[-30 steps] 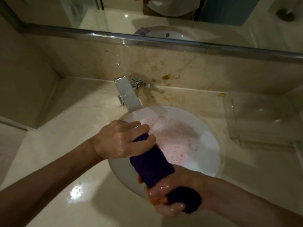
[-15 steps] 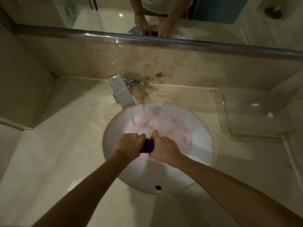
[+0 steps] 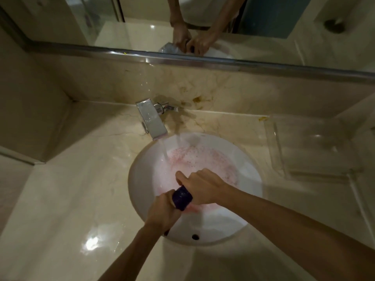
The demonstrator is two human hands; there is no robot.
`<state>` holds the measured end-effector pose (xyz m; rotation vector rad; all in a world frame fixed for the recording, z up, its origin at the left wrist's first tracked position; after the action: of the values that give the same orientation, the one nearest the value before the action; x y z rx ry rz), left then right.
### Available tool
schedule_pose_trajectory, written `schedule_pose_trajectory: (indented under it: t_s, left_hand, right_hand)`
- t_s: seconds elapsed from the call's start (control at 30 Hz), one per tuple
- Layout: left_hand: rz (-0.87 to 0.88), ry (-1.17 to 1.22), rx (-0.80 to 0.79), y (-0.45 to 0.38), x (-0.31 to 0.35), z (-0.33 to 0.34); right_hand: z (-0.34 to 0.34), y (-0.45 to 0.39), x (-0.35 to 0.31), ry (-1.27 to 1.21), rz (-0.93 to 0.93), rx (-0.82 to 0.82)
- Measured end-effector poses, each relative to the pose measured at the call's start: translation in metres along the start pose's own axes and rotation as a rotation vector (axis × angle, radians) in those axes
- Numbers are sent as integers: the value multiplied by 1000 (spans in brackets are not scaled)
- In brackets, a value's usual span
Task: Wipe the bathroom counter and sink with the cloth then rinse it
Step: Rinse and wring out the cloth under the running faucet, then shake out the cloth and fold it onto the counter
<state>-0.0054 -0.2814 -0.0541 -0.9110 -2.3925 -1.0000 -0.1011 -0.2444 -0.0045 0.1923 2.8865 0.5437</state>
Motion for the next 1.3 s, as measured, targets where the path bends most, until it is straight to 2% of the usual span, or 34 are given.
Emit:
schedule_pose_trajectory:
  t_s: [0.07,0.17,0.23,0.3,0.4,0.43,0.53,0.63,0.73,0.8,0.9,0.97,1.07,1.13,1.17,1.23,1.3]
  left_hand:
    - [15,6,-30,3,0,6]
    - [63,-10,-44,11,1,3]
    - [94,25,-16,19,2,-10]
    - [53,58,2,25,-1,-26]
    - [-19,142,3,31,-10,-45]
    - [-35,190,-14,32,-14,-47]
    - [-87,431,-19,41,-19,-54]
    - [-109,690,-23,51,-15,-57]
    - [-126,874,9,60,-14,-63]
    - [-133,884,26,61,-18,-62]
    - [-89,898,-58,59,-8,-56]
    - [-81,901,-108,61,1,-52]
    - [-108,878,-91,63,9,-53]
    - [-102,848,-43,62,7,-53]
    - [-108,830,2,62,6,-54]
    - [-87,836,150,64,8,-61]
    - [36,869,263,68,23,-69]
  right_hand:
    - [7,4,2,-83,10,-102]
    - [14,12,14,-350,100,-345]
    - [1,14,29,-510,171,-434]
    - [-33,6,47,-689,248,-327]
    - [-99,-16,88,-942,449,124]
    - [-112,-26,95,-1044,498,219]
    - [-114,-68,100,-1294,542,364]
    - [-98,-98,100,-1344,613,446]
    - [-84,-98,97,-1330,603,443]
    - [-88,-88,92,-1321,548,416]
    - [-95,-64,81,-1426,449,430]
    - [-91,-39,70,-1456,447,438]
    - [-59,3,38,-1582,466,253]
    - [-36,28,14,-1685,452,115]
    - [-27,39,8,-1691,466,102]
    - [-15,54,4,-1677,549,151]
    - [-12,62,4,-1671,605,204]
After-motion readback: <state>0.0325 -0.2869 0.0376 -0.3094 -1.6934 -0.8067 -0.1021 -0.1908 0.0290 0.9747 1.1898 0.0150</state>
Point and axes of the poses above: each hand's wrist, its own y-axis away from the middle knuckle, its own z-axis out of the palm, x = y × z, the point moved 9 cm from there along -y, towards the middle knuckle, and after that the axes turned 2 degrees about x, right-handed, at the moved point
